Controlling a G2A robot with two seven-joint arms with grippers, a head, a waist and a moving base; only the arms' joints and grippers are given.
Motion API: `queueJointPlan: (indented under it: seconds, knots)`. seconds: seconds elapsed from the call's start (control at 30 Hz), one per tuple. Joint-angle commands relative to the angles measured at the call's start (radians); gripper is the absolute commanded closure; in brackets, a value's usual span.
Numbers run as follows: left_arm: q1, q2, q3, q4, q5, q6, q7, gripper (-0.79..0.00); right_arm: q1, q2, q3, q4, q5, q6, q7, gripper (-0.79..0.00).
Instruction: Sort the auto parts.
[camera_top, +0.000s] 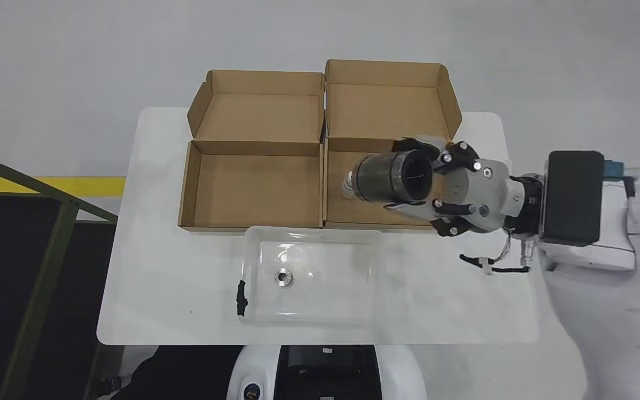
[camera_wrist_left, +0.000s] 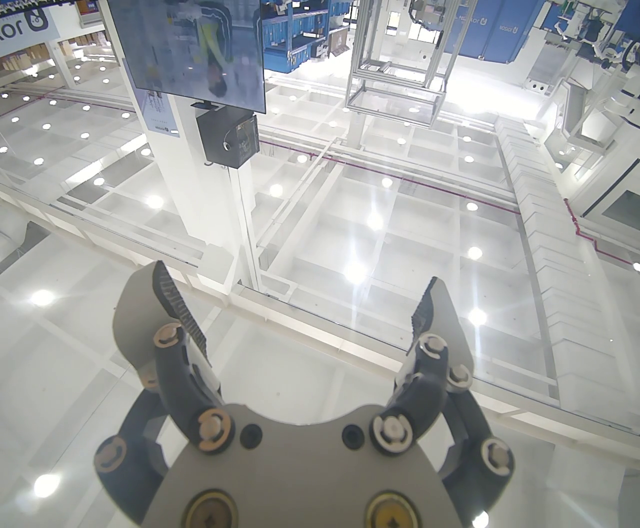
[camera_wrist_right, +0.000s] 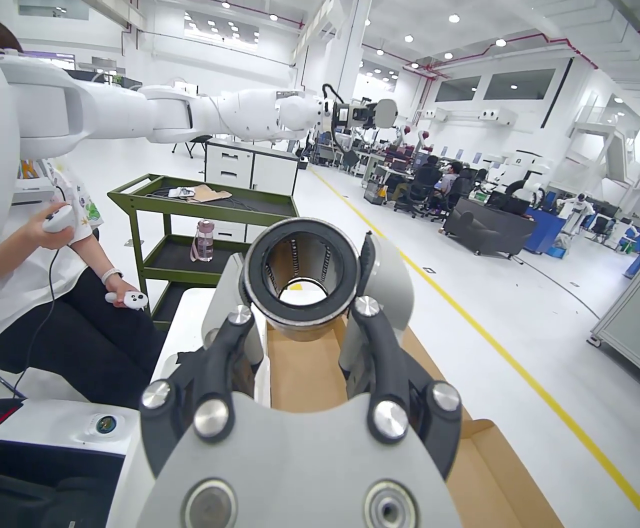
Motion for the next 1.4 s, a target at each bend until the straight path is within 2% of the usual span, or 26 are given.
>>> queueJointPlan:
  seconds: [0.0,0.37,0.8,1.07,1.37]
  knots:
    - [0.0,0.0,0.0,0.0,0.0,0.0,0.0,-0.785,0.004,-0.001,-0.02,0.005,-0.008,0.005,0.013,0.0]
    - [0.0,0.0,0.0,0.0,0.0,0.0,0.0,-0.785,0.048,-0.015,-0.171,0.054,-0.111,0.037,0.063,0.0]
    - [0.0,0.0,0.0,0.0,0.0,0.0,0.0,-0.785,0.14,-0.049,-0.365,0.196,-0.217,0.102,0.103,0.0]
    - [0.0,0.0,0.0,0.0,0.0,0.0,0.0,-0.785,0.215,-0.085,-0.486,0.305,-0.276,0.181,0.109,0.0]
    - [0.0,0.0,0.0,0.0,0.0,0.0,0.0,-0.785,0.316,-0.145,-0.625,0.468,-0.358,0.285,0.079,0.0]
